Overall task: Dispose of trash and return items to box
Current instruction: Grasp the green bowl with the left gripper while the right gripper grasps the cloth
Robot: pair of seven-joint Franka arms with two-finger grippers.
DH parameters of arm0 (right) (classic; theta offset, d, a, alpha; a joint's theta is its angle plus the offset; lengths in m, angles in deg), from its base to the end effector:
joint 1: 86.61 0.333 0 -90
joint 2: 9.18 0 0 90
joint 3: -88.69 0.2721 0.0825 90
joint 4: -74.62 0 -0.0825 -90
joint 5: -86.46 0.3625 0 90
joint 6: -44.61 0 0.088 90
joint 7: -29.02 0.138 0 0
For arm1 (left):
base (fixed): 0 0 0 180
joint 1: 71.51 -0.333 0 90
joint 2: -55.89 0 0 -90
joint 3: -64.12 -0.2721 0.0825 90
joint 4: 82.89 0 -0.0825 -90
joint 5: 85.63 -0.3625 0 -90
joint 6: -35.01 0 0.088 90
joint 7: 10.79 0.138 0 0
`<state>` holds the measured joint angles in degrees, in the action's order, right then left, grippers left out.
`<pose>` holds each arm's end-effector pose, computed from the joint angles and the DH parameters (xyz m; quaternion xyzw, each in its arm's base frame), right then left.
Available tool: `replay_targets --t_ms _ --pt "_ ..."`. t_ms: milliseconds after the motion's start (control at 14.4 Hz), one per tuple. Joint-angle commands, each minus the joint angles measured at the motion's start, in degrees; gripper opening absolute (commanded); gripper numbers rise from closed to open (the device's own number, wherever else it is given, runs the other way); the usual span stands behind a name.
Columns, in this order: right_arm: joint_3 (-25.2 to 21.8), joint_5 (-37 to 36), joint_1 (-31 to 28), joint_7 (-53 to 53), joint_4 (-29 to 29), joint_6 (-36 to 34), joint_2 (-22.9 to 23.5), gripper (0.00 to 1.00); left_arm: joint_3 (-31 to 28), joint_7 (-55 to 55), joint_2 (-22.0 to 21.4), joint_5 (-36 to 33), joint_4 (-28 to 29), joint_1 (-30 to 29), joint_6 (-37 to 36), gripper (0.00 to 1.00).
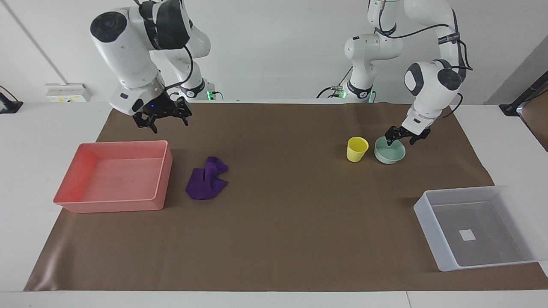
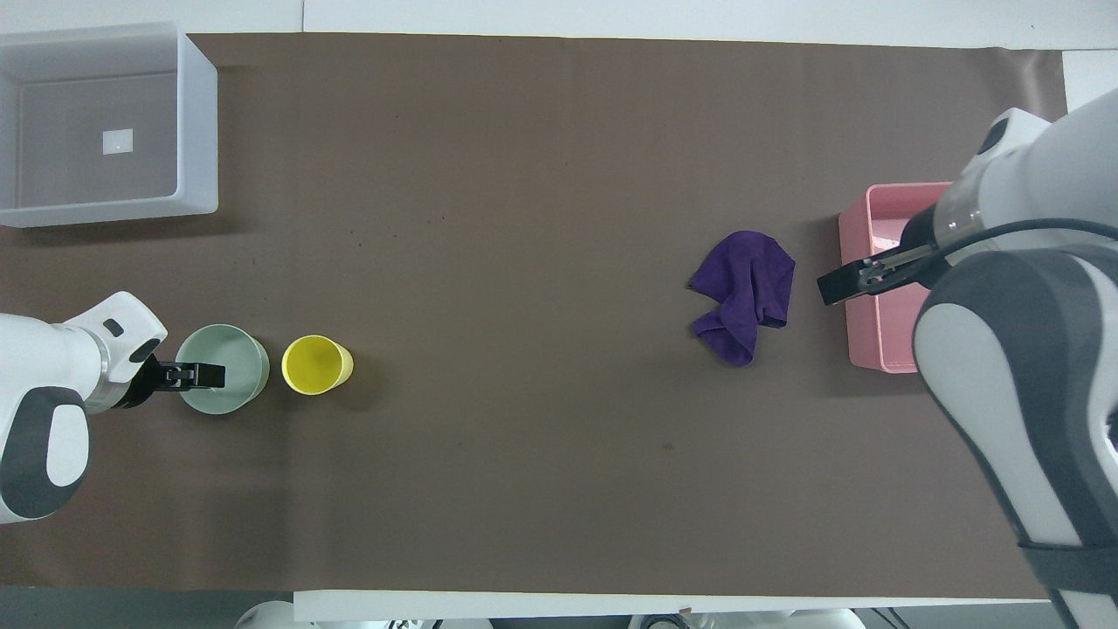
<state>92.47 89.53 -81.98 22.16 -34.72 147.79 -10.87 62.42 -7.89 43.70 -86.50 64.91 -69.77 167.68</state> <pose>0.5154 0.0826 0.4318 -0.9910 -0.1256 0.0393 0.0243 0.4165 -0.0003 0.2727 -0.9992 0.0313 0.0257 0.0017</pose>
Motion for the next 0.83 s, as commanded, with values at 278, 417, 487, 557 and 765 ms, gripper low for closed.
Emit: replay_targets --t_ms 278,417,487,557,765 --pt "0.1 0.5 2.3 2.3 -9.1 19.5 7.2 0.99 0.1 -3.3 -0.4 -0.5 1.4 -0.2 2.4 0.03" --pt "0.1 0.5 4.3 4.8 -10.3 24.9 10.2 0.98 0.1 -3.3 -0.4 -0.5 1.4 -0.2 2.2 0.02" --pt "0.1 0.5 4.6 5.1 -10.3 26.3 12.0 0.97 0.0 -3.2 -0.4 -0.5 1.1 -0.2 1.5 0.01" --pt "0.1 0.5 4.9 5.8 -10.5 27.9 13.6 0.96 0.0 -3.1 -0.5 -0.5 0.8 -0.2 0.8 0.0" --pt "0.0 0.5 5.6 7.3 -11.7 30.2 15.1 0.71 -0.1 -3.0 -3.4 -0.5 -6.9 -0.2 -11.4 0.0"
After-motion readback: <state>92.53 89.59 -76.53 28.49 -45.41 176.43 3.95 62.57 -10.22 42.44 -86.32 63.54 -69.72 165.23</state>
